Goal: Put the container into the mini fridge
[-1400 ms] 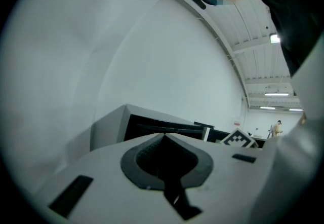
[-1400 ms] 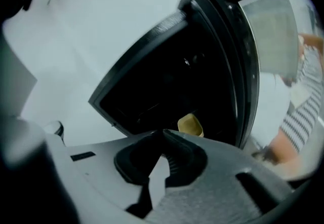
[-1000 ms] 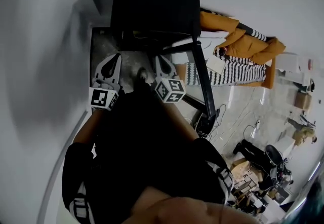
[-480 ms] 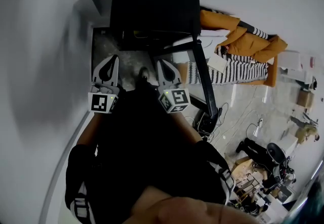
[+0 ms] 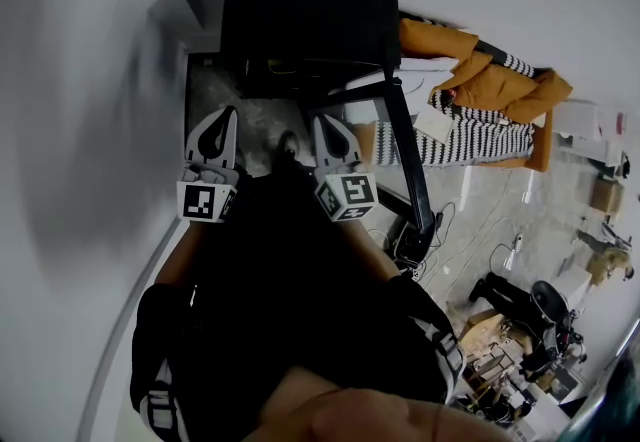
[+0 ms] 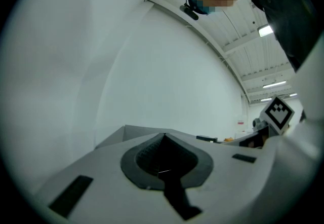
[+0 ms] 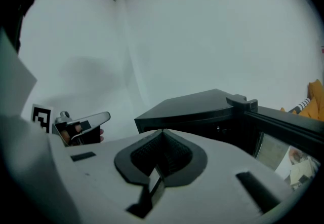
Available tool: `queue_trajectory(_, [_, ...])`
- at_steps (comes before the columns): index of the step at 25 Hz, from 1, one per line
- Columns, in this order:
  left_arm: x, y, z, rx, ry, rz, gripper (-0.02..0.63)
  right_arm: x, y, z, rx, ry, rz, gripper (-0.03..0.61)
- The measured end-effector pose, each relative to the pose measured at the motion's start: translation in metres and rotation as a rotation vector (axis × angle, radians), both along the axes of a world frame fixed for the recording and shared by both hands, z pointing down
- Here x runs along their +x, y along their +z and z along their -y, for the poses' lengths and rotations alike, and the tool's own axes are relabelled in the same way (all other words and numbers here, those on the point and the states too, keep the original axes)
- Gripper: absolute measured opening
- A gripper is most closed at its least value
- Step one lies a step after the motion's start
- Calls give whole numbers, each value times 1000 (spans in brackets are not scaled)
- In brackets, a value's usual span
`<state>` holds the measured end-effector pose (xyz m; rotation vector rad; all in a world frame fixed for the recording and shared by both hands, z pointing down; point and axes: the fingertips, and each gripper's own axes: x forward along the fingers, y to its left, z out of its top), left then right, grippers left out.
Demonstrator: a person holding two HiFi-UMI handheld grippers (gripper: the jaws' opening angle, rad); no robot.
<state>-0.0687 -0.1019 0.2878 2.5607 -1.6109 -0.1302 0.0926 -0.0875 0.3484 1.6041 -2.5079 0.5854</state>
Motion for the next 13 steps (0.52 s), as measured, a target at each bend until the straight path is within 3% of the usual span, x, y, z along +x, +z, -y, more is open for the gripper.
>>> queue_trajectory(13, [-1, 12, -7, -44, 30, 43, 5, -8, -11, 0, 26, -27, 2, 2])
